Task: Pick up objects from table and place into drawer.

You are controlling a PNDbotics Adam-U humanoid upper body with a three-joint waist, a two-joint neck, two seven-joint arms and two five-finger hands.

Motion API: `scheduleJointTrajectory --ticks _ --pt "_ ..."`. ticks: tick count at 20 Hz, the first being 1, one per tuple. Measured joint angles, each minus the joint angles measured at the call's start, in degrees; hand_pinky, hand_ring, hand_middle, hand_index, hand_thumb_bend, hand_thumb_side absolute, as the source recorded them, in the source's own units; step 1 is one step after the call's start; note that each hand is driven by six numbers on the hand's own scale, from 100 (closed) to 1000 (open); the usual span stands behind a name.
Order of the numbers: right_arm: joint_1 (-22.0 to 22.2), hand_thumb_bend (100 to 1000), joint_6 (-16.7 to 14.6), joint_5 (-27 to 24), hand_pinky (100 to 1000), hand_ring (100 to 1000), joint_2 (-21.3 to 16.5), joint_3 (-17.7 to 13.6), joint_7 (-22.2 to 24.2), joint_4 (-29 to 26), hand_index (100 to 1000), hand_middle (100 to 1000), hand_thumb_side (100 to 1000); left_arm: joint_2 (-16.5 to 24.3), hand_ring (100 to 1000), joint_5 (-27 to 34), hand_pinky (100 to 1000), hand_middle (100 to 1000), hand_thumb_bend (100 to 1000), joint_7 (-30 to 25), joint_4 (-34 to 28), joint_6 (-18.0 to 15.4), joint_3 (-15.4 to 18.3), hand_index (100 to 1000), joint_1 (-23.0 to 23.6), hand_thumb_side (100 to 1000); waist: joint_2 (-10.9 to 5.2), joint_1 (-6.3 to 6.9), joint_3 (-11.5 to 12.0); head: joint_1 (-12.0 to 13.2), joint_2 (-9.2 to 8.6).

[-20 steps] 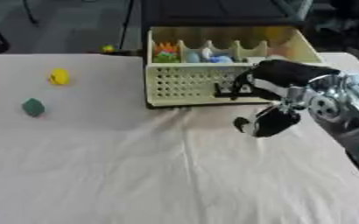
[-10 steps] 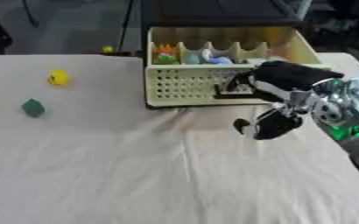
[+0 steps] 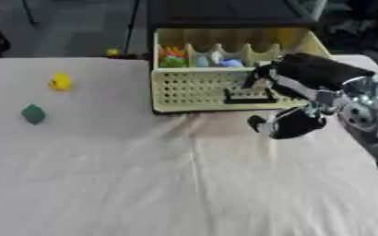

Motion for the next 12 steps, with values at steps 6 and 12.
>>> scheduleJointTrajectory --ticks 6,12 --pt "-1.1 404 -2.9 -8.2 151 100 1.7 -6.0 -8.5 0.0 864 100 253 0.0 659 -0.1 518 796 100 0.3 0.0 -0.1 0.1 819 0.1 948 0.00 0.24 -0.4 1.5 0.03" --pt "-2.5 330 -4.3 -20.5 173 134 5.8 -14.7 -31.9 0.0 863 100 383 0.8 665 -0.3 522 811 100 1.1 0.0 -0.6 0.4 827 0.1 933 0.00 1.07 -0.7 5.3 0.94"
